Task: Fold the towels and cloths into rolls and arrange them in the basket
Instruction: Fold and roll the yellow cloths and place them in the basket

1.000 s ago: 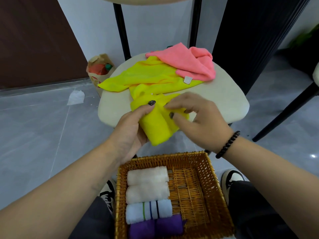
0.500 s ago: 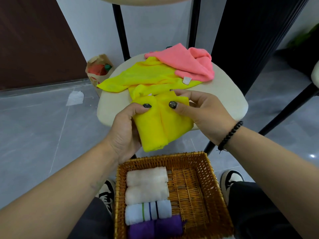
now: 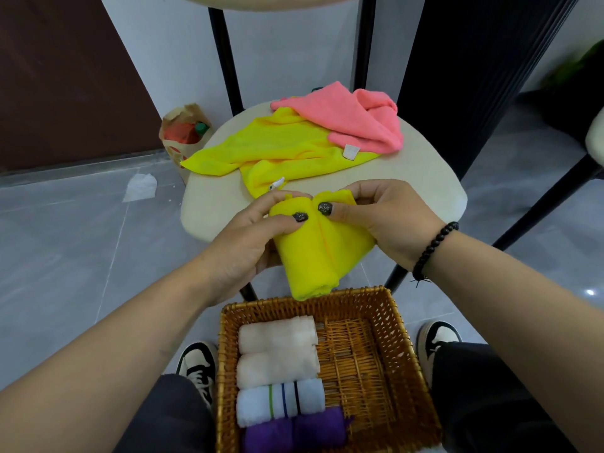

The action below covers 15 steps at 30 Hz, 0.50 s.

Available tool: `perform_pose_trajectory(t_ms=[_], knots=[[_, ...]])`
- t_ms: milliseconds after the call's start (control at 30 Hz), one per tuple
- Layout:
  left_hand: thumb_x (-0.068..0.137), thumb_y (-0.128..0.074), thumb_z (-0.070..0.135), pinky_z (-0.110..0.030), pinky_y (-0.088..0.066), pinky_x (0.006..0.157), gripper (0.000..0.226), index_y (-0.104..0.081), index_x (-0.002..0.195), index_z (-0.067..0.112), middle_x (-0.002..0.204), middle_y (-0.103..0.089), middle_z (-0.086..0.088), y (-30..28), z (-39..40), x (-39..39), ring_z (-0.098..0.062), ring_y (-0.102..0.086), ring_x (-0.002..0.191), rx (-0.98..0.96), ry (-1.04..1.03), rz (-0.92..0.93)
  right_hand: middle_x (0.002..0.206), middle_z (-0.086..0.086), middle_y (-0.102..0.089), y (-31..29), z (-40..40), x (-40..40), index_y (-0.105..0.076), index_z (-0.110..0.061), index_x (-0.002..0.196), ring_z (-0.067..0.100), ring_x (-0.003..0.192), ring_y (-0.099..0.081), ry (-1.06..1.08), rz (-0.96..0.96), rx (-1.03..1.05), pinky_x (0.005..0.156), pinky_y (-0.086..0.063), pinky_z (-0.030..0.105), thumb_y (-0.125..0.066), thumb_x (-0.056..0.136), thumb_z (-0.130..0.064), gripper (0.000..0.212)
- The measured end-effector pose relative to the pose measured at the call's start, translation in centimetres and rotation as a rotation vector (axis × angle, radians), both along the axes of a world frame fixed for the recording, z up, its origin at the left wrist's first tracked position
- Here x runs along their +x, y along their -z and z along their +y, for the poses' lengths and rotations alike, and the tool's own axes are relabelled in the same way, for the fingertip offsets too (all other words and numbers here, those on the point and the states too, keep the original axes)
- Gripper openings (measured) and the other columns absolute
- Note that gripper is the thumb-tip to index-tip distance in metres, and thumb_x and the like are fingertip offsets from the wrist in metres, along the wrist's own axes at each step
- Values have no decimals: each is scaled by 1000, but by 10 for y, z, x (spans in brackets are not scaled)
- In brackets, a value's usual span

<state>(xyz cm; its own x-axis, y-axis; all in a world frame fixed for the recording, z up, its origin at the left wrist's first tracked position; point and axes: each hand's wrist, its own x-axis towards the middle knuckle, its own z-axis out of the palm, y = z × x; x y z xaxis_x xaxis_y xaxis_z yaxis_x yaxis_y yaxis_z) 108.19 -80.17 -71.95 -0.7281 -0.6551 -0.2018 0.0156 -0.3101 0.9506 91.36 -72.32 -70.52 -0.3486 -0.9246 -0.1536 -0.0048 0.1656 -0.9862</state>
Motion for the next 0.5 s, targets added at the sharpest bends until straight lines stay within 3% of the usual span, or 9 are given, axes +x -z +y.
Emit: perform_pose_trajectory(t_ms=[100, 200, 267, 333, 500], knots=[[80, -57, 16, -32, -58, 75, 33, -59, 113, 21, 109, -69, -5, -2, -3, 6, -20, -67, 95, -3, 84, 36, 94, 23, -71, 2, -1, -6, -71, 0, 85, 41, 93, -66, 68, 48, 38, 83, -54, 55, -76, 76, -14, 17], [84, -62, 11, -31, -59, 73, 27, -58, 109, 20, 100, -70, -4, -3, -5, 8, -19, -68, 88, 24, 111, 95, 96, 29, -68, 5, -2, -8, -70, 4, 88, 46, 94, -63, 139, 170, 52, 80, -52, 59, -75, 80, -20, 26], [80, -65, 10, -32, -58, 71, 28, -58, 105, 18, 95, -71, -4, -5, -6, 9, -18, -69, 86, 48, 141, 123, 91, 30, -66, 6, -4, -8, -66, 7, 90, 42, 81, -63, 151, 248, 42, 75, -56, 52, -73, 83, -23, 32], [72, -72, 7, -31, -58, 68, 34, -58, 101, 17, 92, -71, -6, -5, -7, 9, -19, -69, 83, 82, 155, 138, 79, 25, -58, 7, -5, -6, -60, 10, 88, 28, 68, -52, 151, 352, 21, 61, -47, 38, -68, 87, -24, 35], [63, -81, 13, -40, -58, 73, 42, -65, 102, 16, 108, -69, -14, -1, -13, 11, -27, -70, 93, 211, 160, 266, 77, 9, -54, 4, -6, -11, -55, -4, 87, 18, 67, -48, 176, 599, 16, 61, -43, 33, -59, 93, -26, 23]])
